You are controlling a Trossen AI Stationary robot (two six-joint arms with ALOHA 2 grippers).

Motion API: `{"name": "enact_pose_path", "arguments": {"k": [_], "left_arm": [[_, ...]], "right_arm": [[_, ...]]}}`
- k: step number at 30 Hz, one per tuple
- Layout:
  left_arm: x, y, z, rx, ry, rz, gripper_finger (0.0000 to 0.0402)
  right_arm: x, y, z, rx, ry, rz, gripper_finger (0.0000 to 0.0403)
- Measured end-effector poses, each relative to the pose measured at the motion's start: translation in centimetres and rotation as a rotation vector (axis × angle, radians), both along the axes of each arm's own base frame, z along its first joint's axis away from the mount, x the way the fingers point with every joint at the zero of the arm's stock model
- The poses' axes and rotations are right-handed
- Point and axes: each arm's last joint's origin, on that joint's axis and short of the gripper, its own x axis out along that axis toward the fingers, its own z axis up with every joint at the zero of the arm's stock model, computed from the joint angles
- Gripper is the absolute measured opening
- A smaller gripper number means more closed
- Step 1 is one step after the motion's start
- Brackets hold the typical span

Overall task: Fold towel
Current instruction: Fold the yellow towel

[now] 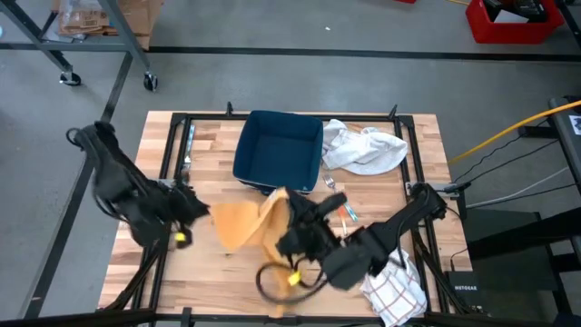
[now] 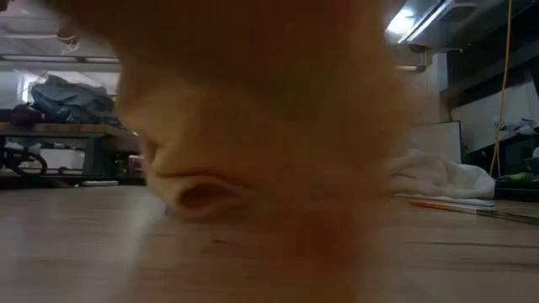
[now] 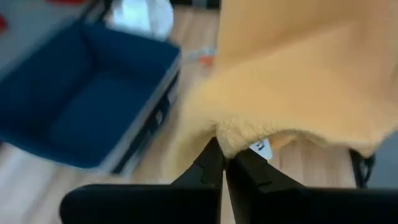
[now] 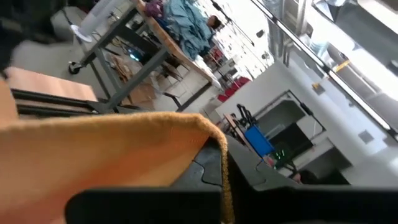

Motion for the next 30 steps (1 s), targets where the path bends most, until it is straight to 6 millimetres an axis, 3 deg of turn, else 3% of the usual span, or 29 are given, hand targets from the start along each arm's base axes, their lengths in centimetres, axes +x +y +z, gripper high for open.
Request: {"name": "enact_pose_path", "arguments": {"k": [8,15,22,30], "left_arm": [[-3.7,5.3,10.5,-0.029,-0.322,0.07,0.0],[-6.8,8.8,17.6,-0.09,-0.611,0.109,0.0],[-8.6,10.7,21.9,0.002,-0.818,0.154,0.0],[-10.3,12.2,23.6,0.024,-0.913,0.198,0.0]], "right_arm": [[-1.5,-6.7,4.8,0.03,-0.065,-0.074,0.0003],[-3.2,-9.7,8.5,0.054,-0.221,0.001,0.0003],[-4.5,-11.4,11.7,-0.069,-0.453,0.141,0.0004],[-5.3,-12.6,12.6,-0.139,-0.48,0.07,0.0004]]}}
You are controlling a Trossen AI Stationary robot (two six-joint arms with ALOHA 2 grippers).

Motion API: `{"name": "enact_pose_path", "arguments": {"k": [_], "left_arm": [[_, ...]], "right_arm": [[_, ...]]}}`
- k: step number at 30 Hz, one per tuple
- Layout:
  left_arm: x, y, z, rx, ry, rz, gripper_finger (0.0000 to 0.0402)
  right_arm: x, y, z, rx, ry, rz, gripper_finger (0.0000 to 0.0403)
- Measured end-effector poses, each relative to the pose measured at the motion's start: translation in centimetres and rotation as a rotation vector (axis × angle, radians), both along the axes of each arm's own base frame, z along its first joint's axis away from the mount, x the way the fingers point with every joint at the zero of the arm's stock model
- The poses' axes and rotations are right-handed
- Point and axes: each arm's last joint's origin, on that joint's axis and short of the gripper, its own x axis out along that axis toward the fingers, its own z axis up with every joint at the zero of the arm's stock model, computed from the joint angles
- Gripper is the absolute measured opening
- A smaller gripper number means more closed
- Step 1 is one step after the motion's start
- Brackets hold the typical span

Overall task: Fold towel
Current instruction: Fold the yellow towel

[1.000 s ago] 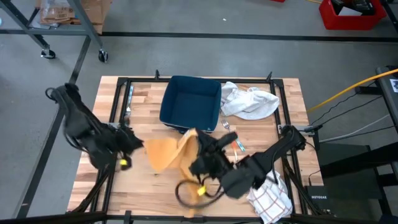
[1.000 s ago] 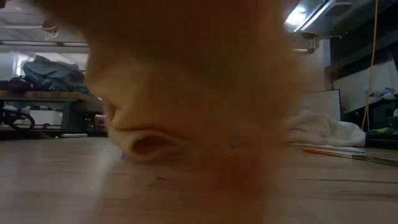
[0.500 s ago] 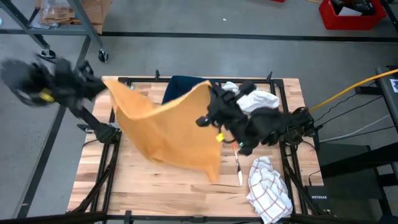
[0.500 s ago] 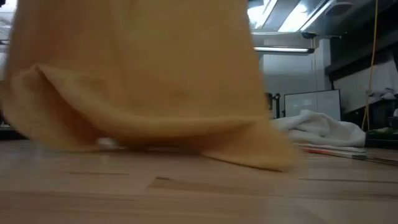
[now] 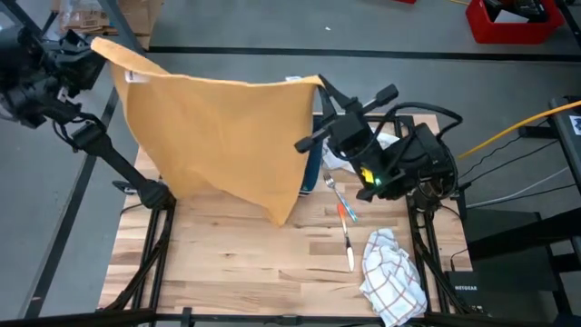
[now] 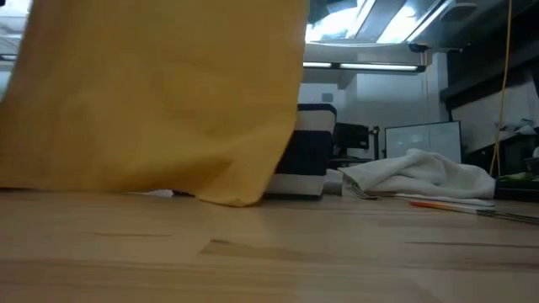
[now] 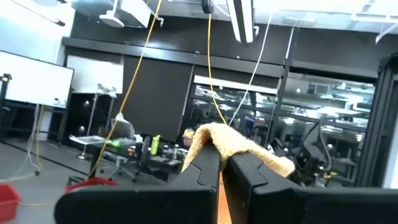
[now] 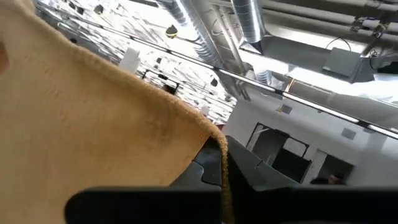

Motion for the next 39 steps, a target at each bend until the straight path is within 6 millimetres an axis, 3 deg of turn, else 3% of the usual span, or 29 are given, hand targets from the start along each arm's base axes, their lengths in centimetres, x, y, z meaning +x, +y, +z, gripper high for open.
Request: {"name": "enact_pose_path", "arguments": {"k": [7,16,24,27,32,39], "left_arm": [[1.0,-1.0,-1.8,-0.07,0.086,-0.124,0.0],[3.3,-4.1,-3.0,-0.211,0.143,-0.564,0.0],[4.4,-6.1,-3.3,-0.185,0.211,-0.724,0.0],[3.7,-5.1,-2.4,-0.108,0.162,-0.629,0.0],[1.5,-2.2,-0.3,-0.009,0.076,-0.369,0.0],[-1.1,0.8,1.7,0.044,0.014,-0.136,0.0]], "right_arm": [[-0.6,2.1,-0.5,0.081,0.104,-0.016,0.0003],[-3.3,8.3,-0.6,0.058,0.137,0.175,0.0004],[-6.0,12.4,-0.7,0.027,0.154,0.315,0.0003],[-6.6,11.7,0.0,-0.013,0.136,0.317,0.0003],[-7.3,8.0,1.9,-0.038,0.078,0.255,0.0004],[-8.1,3.4,3.5,-0.009,0.032,0.142,0.0004]]}}
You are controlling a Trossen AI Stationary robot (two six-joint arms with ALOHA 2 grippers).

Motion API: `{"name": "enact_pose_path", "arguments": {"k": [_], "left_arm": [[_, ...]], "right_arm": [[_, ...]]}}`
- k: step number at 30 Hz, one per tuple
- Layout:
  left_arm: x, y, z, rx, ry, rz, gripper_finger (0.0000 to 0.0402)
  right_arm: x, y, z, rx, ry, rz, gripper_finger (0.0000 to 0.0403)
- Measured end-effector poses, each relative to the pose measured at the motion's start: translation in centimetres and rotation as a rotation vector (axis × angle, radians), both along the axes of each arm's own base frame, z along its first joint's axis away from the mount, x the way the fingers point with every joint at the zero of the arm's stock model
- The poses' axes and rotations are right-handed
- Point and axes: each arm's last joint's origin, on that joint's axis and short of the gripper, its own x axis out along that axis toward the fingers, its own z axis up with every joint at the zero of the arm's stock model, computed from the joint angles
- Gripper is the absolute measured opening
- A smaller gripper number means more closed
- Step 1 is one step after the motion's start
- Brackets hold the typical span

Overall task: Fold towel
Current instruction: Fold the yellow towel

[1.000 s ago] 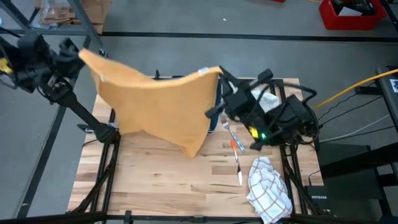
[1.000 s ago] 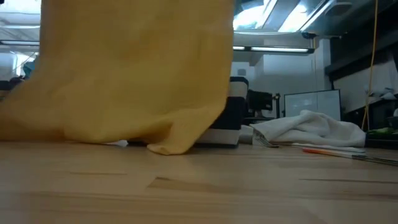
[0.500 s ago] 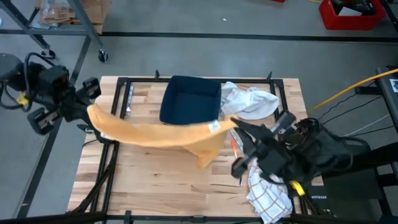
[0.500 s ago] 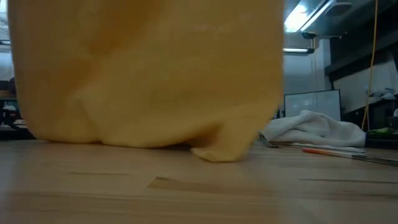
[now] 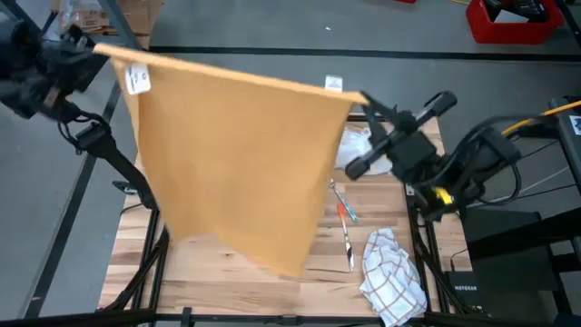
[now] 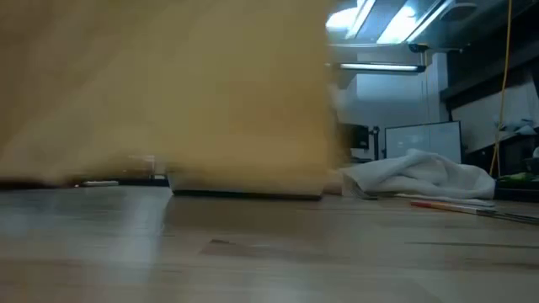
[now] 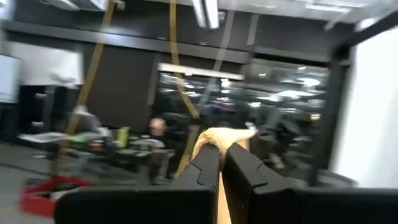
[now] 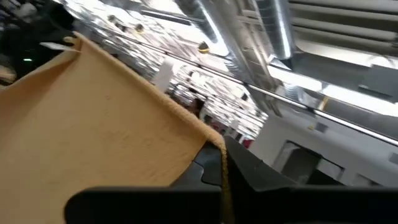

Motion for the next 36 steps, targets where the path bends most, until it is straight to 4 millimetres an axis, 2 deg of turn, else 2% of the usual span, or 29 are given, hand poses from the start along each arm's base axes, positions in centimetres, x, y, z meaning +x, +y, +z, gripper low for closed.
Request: {"name": "enact_pose_path", "arguments": {"k": [7,12,15,19,24,29,36], "left_arm": [[-0.4,0.6,0.4,0.043,0.035,0.14,0.0],[-0.4,0.6,0.4,0.04,0.036,0.142,0.0],[-0.2,0.4,0.4,0.038,0.037,0.139,0.0],[0.2,0.0,0.4,-0.027,0.021,0.1,0.0],[1.1,-1.2,-0.2,-0.095,0.016,-0.085,0.0],[2.9,-3.5,-1.2,-0.17,0.09,-0.272,0.0],[5.5,-7.9,-2.0,-0.275,0.19,-0.55,0.0]], "right_arm": [[0.5,-3.0,0.4,-0.009,-0.017,-0.1,0.0004],[1.2,-3.6,0.2,0.013,-0.027,-0.1,0.0005],[1.5,-3.3,0.0,0.017,-0.012,-0.076,0.0005],[1.2,-1.7,-0.2,0.007,0.019,-0.016,0.0005],[-0.4,1.4,-0.2,0.046,-0.007,0.119,0.0005],[-2.2,4.4,-0.5,0.132,0.015,0.209,0.0004],[-2.8,9.0,-2.0,0.225,-0.011,0.363,0.0004]]}}
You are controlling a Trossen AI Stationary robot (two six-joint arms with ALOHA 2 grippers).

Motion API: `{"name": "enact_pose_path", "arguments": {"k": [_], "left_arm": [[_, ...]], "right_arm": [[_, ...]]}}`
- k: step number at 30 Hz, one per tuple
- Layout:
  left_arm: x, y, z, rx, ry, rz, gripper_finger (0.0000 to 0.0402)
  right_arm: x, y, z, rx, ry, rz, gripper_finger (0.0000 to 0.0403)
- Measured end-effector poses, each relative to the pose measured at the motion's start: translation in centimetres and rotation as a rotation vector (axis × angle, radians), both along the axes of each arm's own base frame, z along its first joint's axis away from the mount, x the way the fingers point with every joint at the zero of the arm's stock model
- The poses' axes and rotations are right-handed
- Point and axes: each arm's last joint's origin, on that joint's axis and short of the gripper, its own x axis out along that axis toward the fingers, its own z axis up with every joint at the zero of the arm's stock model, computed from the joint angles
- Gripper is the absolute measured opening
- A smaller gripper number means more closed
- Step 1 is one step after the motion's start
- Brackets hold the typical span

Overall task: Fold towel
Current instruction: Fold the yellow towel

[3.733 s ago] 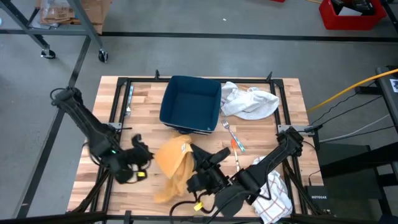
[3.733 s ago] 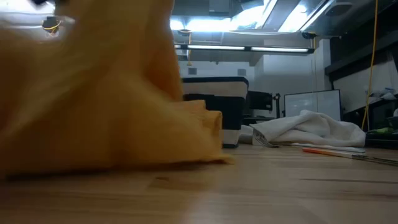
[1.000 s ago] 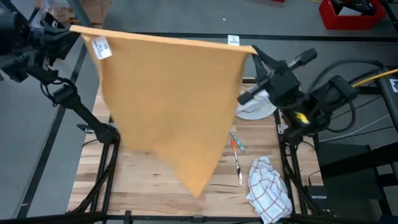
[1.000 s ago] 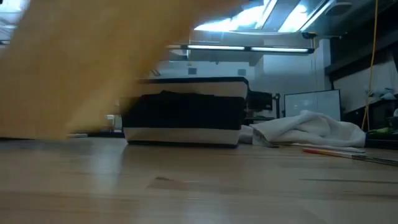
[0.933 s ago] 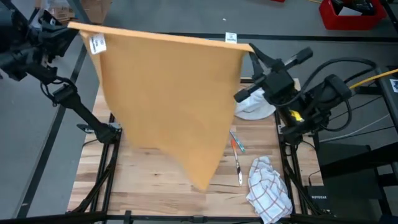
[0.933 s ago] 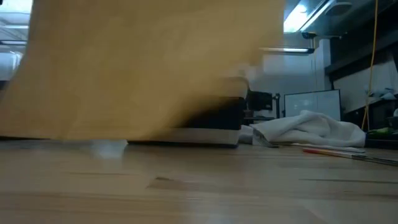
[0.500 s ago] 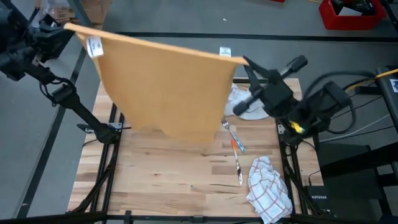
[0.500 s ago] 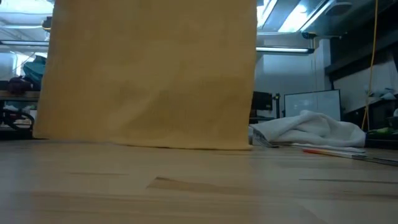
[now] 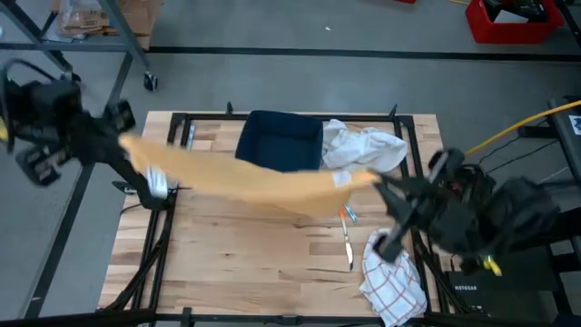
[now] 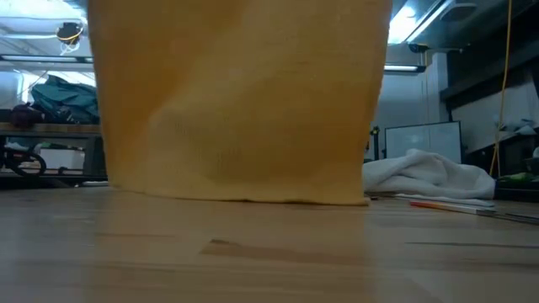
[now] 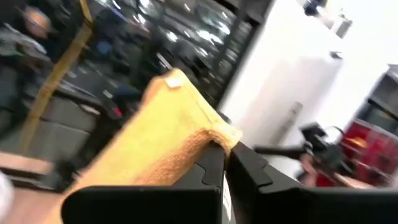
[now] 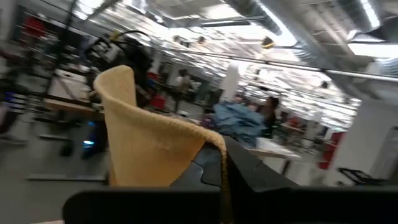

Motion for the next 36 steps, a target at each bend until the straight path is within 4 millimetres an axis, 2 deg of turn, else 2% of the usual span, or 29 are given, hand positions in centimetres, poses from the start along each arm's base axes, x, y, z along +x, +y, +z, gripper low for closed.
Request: {"name": "enact_pose_path", "arguments": {"k": [4,13,18,29,32,36], "left_arm": [[0.8,-2.4,-0.4,-0.016,0.039,-0.103,0.0],[1.1,-6.7,-1.3,-0.03,0.121,-0.246,0.0],[1.1,-9.3,-2.3,-0.018,0.191,-0.249,0.0],[0.6,-15.1,-4.9,0.019,0.274,-0.116,0.0],[0.2,-15.5,-5.7,0.066,0.282,-0.027,0.0],[0.0,-14.7,-7.2,0.126,0.308,0.123,0.0]], "right_arm": [[-0.4,2.3,-0.8,0.007,0.002,0.063,0.0003],[-0.3,6.5,-3.0,0.089,-0.017,0.169,0.0004],[0.0,8.6,-4.5,0.11,-0.011,0.209,0.0003],[-0.2,11.1,-6.1,0.229,-0.036,0.288,0.0003],[0.1,11.4,-6.8,0.231,-0.001,0.266,0.0003],[0.7,11.2,-7.9,0.252,0.092,0.1,0.0003]]}}
